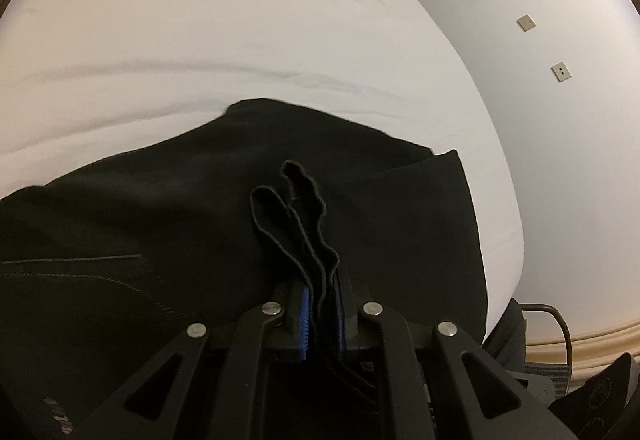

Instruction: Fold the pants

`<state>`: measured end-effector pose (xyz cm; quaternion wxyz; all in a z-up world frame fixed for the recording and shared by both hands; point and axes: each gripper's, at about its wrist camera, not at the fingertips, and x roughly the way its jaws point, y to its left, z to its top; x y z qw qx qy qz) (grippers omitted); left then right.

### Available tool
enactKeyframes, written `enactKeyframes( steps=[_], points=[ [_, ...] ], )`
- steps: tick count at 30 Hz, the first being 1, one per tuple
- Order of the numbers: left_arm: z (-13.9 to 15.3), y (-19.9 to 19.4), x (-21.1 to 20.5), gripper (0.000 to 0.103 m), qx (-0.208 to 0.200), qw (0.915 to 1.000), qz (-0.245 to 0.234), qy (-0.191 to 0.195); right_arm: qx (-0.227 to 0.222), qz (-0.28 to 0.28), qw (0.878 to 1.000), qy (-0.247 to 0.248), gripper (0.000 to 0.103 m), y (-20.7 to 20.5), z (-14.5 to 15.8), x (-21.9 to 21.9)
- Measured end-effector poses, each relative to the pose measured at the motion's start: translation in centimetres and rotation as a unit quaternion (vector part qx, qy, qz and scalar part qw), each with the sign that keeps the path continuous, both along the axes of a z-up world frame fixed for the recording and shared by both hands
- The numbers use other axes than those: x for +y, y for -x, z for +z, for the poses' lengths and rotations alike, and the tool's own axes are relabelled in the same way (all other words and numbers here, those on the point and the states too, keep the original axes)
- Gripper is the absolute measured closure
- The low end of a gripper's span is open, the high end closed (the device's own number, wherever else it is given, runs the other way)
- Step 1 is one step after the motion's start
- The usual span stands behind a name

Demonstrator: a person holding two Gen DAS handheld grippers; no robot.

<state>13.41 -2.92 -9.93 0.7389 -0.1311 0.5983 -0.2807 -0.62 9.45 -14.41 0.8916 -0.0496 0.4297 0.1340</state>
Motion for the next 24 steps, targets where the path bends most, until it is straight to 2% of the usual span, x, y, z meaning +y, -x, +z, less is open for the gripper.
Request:
enactKeyframes(
  steps=[5,13,14,17,19,21,22,23,24],
  points=[
    [-1.1,0.1,0.4,0.093,0.004,1.0000,0.005,-0.002,0.024,0.006,1.000,-0.017,0.093,0.2,0.0,-0.5],
    [-1.4,0.5,2.1,0.092,0.004,0.9999,0.014,-0.008,0.044,0.014,0.999,-0.027,0.090,0.7,0.0,-0.4],
    [-1.6,0.5,1.9,0.088,0.004,0.9998,0.015,-0.012,0.046,0.016,0.998,-0.028,0.090,0.3,-0.1,-0.7],
    [-2.2,0.6,2.1,0.085,0.002,0.9996,0.016,-0.023,0.084,0.014,0.996,-0.037,0.086,-0.5,-1.4,-1.0],
    [-1.9,0.9,2.4,0.081,-0.002,0.9996,0.024,-0.018,0.104,0.002,0.992,-0.075,0.084,-0.5,-2.0,-2.2],
    [-1.1,1.4,2.7,0.065,-0.018,0.9986,0.030,-0.040,0.115,0.008,0.988,-0.107,0.065,0.1,-1.5,-3.6],
    [-0.4,1.8,2.9,0.059,-0.031,0.9972,0.034,-0.059,0.127,0.015,0.983,-0.133,0.044,0.8,-1.1,-4.6],
    [0.3,2.2,3.1,0.051,-0.047,0.9951,0.039,-0.078,0.130,0.017,0.980,-0.149,0.037,1.3,-0.7,-5.3],
    [0.9,2.6,3.3,0.046,-0.062,0.9924,0.044,-0.097,0.129,0.016,0.977,-0.168,0.037,2.2,-0.2,-6.5]
  ],
)
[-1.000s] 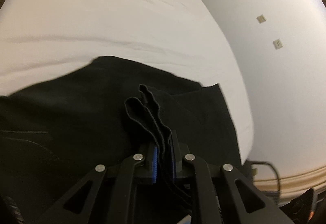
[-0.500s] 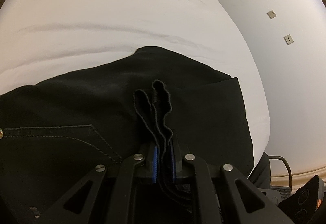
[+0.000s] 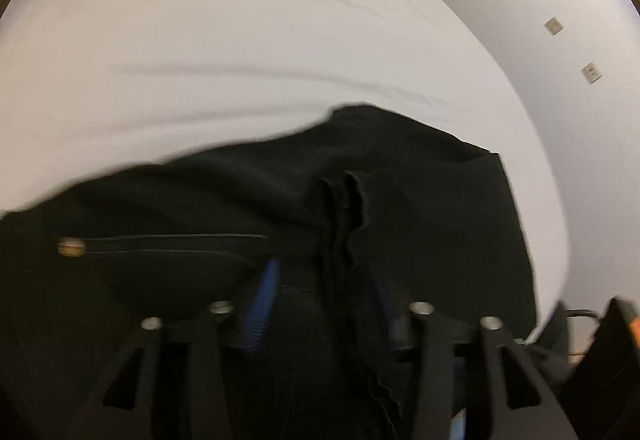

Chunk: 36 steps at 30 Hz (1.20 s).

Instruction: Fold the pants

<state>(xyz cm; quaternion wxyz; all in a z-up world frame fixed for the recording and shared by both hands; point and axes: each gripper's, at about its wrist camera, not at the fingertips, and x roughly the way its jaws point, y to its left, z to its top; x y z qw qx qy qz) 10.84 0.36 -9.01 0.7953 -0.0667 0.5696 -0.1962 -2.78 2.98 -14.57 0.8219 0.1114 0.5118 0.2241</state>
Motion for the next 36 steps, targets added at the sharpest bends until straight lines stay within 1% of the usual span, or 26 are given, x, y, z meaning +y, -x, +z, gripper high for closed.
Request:
enactKeyframes(
  steps=[2,3,4,6,8,9,10,11,12,13,14,15,17,18,19,20,21,22,25,28,29,31,33,34,35,36],
  points=[
    [1.4,0.9,0.0,0.045,-0.033,0.9984,0.012,-0.045,0.005,-0.008,0.999,-0.036,0.037,1.5,1.1,-2.8],
    [2.1,1.4,-0.3,0.045,-0.048,0.9974,0.011,-0.052,0.007,-0.019,0.998,-0.061,0.037,2.0,1.6,-4.5],
    [2.5,1.8,-0.7,0.045,-0.057,0.9971,0.007,-0.050,0.006,-0.039,0.995,-0.094,0.038,2.4,2.3,-6.8],
    [3.2,3.0,-2.3,0.045,-0.075,0.9960,-0.009,-0.047,0.011,-0.071,0.988,-0.136,0.039,1.9,2.7,-11.3],
    [2.7,4.3,-4.8,0.045,-0.077,0.9951,-0.037,-0.050,0.019,-0.099,0.979,-0.180,0.053,0.1,2.7,-16.4],
    [2.1,4.8,-5.6,0.045,-0.072,0.9948,-0.047,-0.054,0.020,-0.118,0.972,-0.201,0.054,-0.8,2.8,-19.1],
    [1.1,5.4,-6.4,0.045,-0.062,0.9949,-0.050,-0.062,0.022,-0.122,0.967,-0.220,0.054,-1.7,2.6,-21.0],
    [0.1,5.8,-6.8,0.045,-0.047,0.9956,-0.046,-0.067,0.030,-0.125,0.962,-0.242,0.057,-3.0,2.5,-23.1],
    [-0.5,6.4,-6.7,0.045,-0.042,0.9961,-0.036,-0.068,0.033,-0.131,0.960,-0.245,0.057,-4.2,2.6,-25.1],
    [-0.7,7.1,-6.6,0.045,-0.048,0.9962,-0.027,-0.067,0.038,-0.130,0.957,-0.255,0.057,-5.7,2.4,-26.4],
    [-0.7,7.8,-6.5,0.045,-0.053,0.9961,-0.018,-0.068,0.045,-0.120,0.954,-0.270,0.057,-7.3,3.0,-26.9],
    [-0.8,8.2,-6.4,0.045,-0.051,0.9961,-0.013,-0.070,0.053,-0.110,0.948,-0.292,0.057,-8.7,2.3,-27.5],
    [-1.0,9.0,-6.2,0.043,-0.054,0.9961,-0.007,-0.070,0.067,-0.116,0.945,-0.299,0.057,-11.1,1.2,-28.4],
    [-1.1,9.2,-6.2,0.043,-0.056,0.9959,-0.007,-0.070,0.089,-0.112,0.941,-0.306,0.057,-12.4,-0.3,-28.6],
    [-1.2,9.4,-6.1,0.043,-0.058,0.9960,-0.005,-0.069,0.107,-0.118,0.940,-0.301,0.059,-13.3,-1.9,-28.5],
    [-1.2,9.7,-6.0,0.043,-0.057,0.9961,-0.004,-0.067,0.125,-0.127,0.941,-0.289,0.065,-13.8,-3.6,-28.5],
    [-1.2,8.7,-7.3,0.043,-0.056,0.9962,0.000,-0.066,0.130,-0.124,0.941,-0.286,0.070,-14.1,-5.0,-28.4],
    [-1.2,8.7,-7.2,0.043,-0.055,0.9965,0.002,-0.063,0.123,-0.119,0.943,-0.287,0.070,-13.6,-5.5,-28.2],
    [-1.4,8.6,-6.7,0.043,-0.054,0.9972,0.006,-0.051,0.124,-0.105,0.937,-0.309,0.070,-10.2,-5.9,-28.3],
    [-1.5,8.9,-5.9,0.043,-0.057,0.9975,0.008,-0.041,0.120,-0.078,0.946,-0.292,0.070,-5.8,-5.8,-27.6],
    [-1.8,9.1,-4.3,0.043,-0.057,0.9977,0.009,-0.037,0.121,-0.067,0.949,-0.282,0.070,-3.9,-5.6,-27.4],
    [-1.8,9.1,-3.9,0.043,-0.056,0.9979,0.015,-0.029,0.123,-0.049,0.954,-0.269,0.070,-1.3,-5.5,-26.3],
    [-1.4,8.9,-2.7,0.043,-0.055,0.9980,0.023,-0.019,0.107,-0.046,0.962,-0.246,0.069,1.3,-4.6,-25.6],
    [-1.5,9.2,-2.2,0.043,-0.055,0.9980,0.029,-0.011,0.107,-0.045,0.965,-0.234,0.069,2.2,-4.0,-25.6],
    [-0.9,9.5,-2.1,0.043,-0.053,0.9980,0.035,-0.001,0.106,-0.049,0.967,-0.228,0.066,2.6,-3.4,-25.5],
    [-0.4,9.6,-1.6,0.043,-0.051,0.9977,0.044,0.010,0.101,-0.053,0.967,-0.228,0.066,3.1,-2.5,-25.7]
  ],
)
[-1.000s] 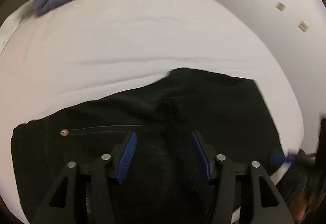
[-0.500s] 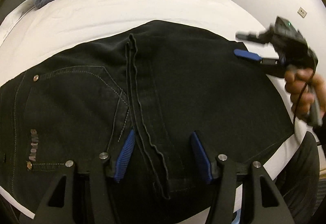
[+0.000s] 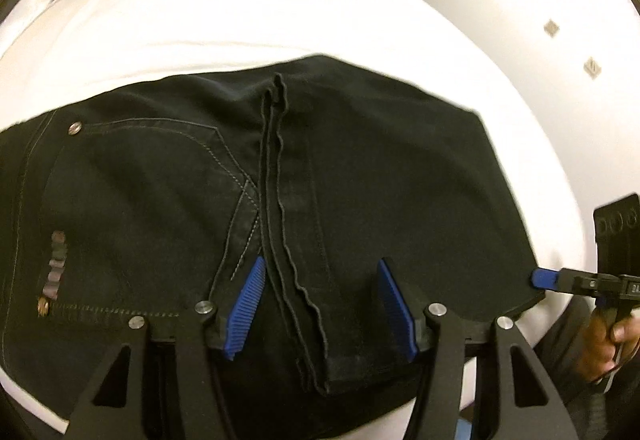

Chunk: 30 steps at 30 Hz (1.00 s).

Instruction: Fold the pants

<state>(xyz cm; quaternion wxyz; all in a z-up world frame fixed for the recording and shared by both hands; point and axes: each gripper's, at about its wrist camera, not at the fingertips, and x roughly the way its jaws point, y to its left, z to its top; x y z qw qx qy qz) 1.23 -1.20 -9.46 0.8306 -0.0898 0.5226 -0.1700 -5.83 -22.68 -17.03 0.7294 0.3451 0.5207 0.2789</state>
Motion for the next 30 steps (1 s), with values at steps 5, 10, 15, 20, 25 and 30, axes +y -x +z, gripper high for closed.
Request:
enactKeyframes(
  steps=[5,10,15,20,25,30],
  points=[
    [3.2,3.1,4.7,0.017,-0.052,0.9946,0.078,0.044,-0.076,-0.023,0.992,-0.096,0.060,-1.3,4.7,0.5],
    [4.6,7.0,12.4,0.015,-0.077,0.9753,0.189,0.084,0.044,-0.040,0.994,-0.093,0.059,-5.9,-2.4,2.9],
    [3.1,10.3,21.2,0.013,-0.068,0.9372,0.312,0.140,0.049,-0.061,0.994,-0.074,0.074,-5.5,-2.1,3.9],
    [0.6,10.5,25.3,0.013,-0.044,0.9039,0.363,0.222,0.017,-0.075,0.990,-0.120,0.048,-4.1,1.0,4.6],
    [-1.8,9.8,27.2,0.013,-0.024,0.8786,0.391,0.273,0.015,-0.077,0.985,-0.153,0.048,-2.9,2.4,5.2],
    [-2.8,9.7,27.7,0.013,-0.023,0.8631,0.404,0.303,0.019,-0.072,0.985,-0.157,0.048,-2.9,2.8,6.6]
  ],
)
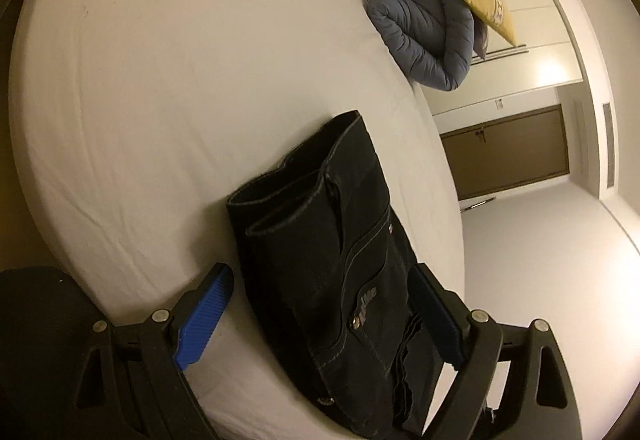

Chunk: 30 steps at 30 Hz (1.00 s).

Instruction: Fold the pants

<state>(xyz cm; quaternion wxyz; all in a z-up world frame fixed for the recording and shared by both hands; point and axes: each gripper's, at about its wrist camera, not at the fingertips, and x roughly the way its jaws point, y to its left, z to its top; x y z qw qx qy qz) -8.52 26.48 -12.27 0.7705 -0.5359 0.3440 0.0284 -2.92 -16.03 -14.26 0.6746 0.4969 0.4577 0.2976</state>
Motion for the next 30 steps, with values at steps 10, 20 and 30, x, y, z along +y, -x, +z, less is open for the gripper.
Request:
enactKeyframes(
  steps=[10,20,30],
  points=[
    [-1.1,-3.0,-0.1,0.079,0.013,0.9992,-0.001,0.037,-0.011,0.028,0.999,0.013,0.048,-3.5,1.0,3.8],
    [2.8,-3.3,-2.2,0.085,-0.008,0.9995,-0.004,-0.031,0.070,0.074,0.990,0.099,0.058,-7.9,-3.6,8.2],
    [13.0,-7.4,-12.3,0.085,-0.079,0.9667,-0.130,-0.206,0.022,0.041,0.996,0.071,0.045,-7.8,0.3,6.7]
  ],
)
